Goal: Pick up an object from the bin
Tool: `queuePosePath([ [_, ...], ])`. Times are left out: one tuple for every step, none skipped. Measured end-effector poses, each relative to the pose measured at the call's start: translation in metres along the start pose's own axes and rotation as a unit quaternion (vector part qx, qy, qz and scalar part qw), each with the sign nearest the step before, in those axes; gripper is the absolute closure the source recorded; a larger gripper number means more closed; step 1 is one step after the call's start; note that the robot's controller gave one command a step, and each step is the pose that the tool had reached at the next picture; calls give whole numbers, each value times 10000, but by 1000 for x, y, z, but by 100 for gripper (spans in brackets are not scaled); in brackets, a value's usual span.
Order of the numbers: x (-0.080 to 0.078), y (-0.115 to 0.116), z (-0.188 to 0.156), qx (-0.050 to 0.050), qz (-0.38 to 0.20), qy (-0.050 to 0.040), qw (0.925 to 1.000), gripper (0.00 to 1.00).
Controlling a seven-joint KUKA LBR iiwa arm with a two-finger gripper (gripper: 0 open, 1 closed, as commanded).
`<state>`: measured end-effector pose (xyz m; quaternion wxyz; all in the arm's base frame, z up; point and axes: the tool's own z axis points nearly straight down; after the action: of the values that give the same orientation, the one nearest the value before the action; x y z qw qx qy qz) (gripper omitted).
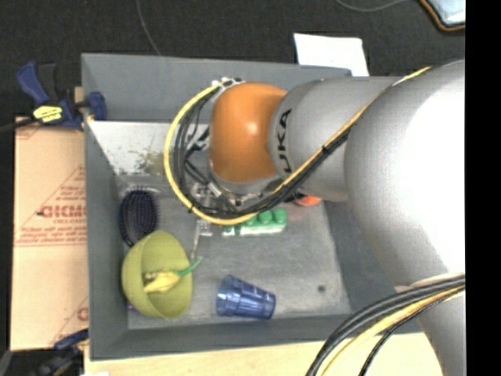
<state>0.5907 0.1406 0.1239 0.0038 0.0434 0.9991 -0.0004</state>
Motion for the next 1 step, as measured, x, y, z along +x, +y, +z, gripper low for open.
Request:
queuePosePath([
  [-2, 24, -2, 0, -113, -13, 9999, 0],
])
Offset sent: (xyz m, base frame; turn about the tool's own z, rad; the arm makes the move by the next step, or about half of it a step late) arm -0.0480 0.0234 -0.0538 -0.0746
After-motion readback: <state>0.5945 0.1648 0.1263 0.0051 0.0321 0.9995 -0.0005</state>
